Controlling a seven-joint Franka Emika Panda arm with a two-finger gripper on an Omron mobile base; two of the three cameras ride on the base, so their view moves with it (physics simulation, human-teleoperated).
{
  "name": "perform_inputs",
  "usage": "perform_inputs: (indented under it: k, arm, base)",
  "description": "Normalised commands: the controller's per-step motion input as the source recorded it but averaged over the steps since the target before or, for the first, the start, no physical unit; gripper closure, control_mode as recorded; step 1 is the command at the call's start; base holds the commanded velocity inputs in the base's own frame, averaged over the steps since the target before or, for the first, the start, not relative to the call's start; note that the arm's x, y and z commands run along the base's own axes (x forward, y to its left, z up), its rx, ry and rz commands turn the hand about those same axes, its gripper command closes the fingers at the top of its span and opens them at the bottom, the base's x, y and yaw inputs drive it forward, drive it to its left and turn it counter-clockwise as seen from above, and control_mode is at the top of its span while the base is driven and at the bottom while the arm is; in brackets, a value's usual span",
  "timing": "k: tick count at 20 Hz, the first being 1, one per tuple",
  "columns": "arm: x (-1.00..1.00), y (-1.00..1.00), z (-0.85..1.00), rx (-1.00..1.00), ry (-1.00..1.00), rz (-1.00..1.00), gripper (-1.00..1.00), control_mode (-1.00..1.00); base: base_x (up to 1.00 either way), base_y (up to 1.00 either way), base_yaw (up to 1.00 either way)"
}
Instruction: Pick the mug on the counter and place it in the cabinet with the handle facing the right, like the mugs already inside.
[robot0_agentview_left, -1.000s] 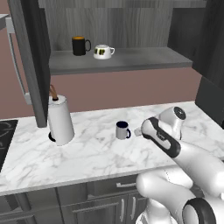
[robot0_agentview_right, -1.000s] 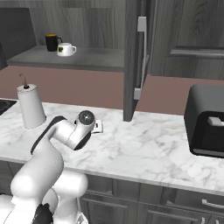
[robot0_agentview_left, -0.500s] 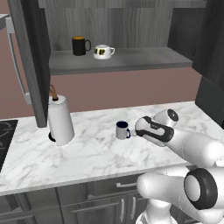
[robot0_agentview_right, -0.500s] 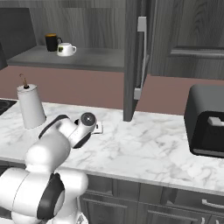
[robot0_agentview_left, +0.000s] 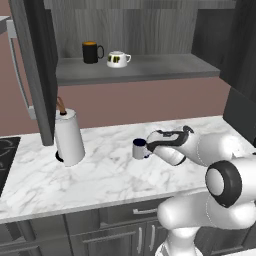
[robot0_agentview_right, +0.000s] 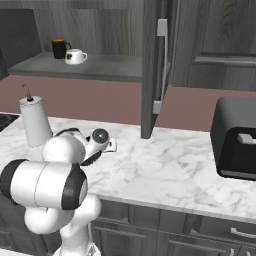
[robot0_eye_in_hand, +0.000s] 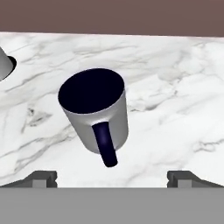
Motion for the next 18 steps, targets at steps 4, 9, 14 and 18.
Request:
perform_inputs:
  k: [4, 9, 14, 18]
  arm:
    - [0.33, 0.04, -0.20, 0.00, 0.00, 0.00, -1.00, -1.00]
    - [0.26, 0.05, -0.23, 0.00, 0.00, 0.00, -1.00, -1.00]
    - [0.18, 0.08, -0.23, 0.00, 0.00, 0.00, 1.00, -1.00]
    - [0.13, 0.01, -0.21, 0.00, 0.00, 0.00, 1.00, -1.00]
  base:
    - [0.00, 0.00, 0.00]
    - [0.00, 0.00, 0.00]
    - [0.00, 0.00, 0.00]
    - [0.00, 0.00, 0.00]
